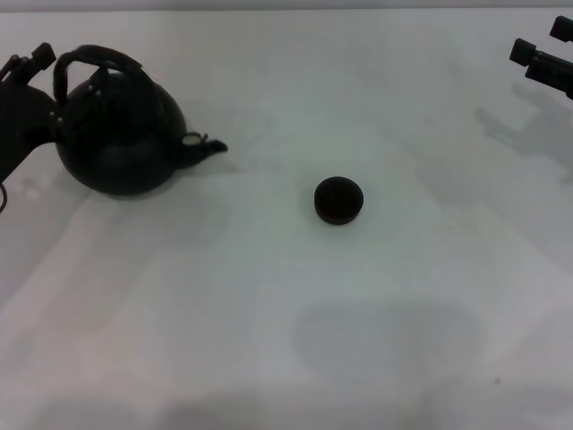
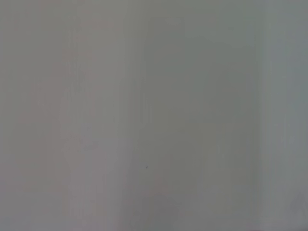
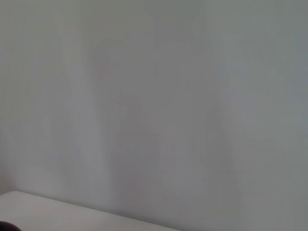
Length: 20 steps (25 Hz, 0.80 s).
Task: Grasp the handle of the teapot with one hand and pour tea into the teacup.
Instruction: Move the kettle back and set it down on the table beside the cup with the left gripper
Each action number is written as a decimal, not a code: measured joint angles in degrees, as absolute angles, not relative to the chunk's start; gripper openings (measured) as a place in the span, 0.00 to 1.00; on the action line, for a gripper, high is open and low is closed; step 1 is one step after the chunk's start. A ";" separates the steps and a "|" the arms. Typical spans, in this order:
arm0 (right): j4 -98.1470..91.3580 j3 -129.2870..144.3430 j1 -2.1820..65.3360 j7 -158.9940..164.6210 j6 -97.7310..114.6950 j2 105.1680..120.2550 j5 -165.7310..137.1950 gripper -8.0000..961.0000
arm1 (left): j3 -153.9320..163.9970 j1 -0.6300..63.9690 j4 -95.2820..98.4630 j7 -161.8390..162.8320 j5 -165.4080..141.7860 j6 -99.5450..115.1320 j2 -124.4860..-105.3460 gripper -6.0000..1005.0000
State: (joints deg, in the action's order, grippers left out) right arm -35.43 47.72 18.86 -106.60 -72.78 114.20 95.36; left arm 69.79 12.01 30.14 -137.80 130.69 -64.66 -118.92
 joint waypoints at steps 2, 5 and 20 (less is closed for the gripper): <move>-35.42 47.72 18.85 -106.61 -72.72 114.21 95.36 0.91 | 69.75 11.92 30.14 -137.80 130.70 -64.69 -118.92 0.83; -35.28 47.72 18.95 -106.60 -72.69 114.27 95.36 0.91 | 69.71 11.82 30.14 -137.81 130.70 -64.69 -118.92 0.83; -35.07 47.75 19.12 -106.58 -71.97 114.16 95.35 0.91 | 70.11 5.86 30.06 -140.56 134.28 -72.18 -119.36 0.83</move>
State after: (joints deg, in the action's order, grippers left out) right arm -35.07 47.75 19.12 -106.58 -71.97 114.16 95.35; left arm 70.11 5.86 30.06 -140.56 134.28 -72.18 -119.36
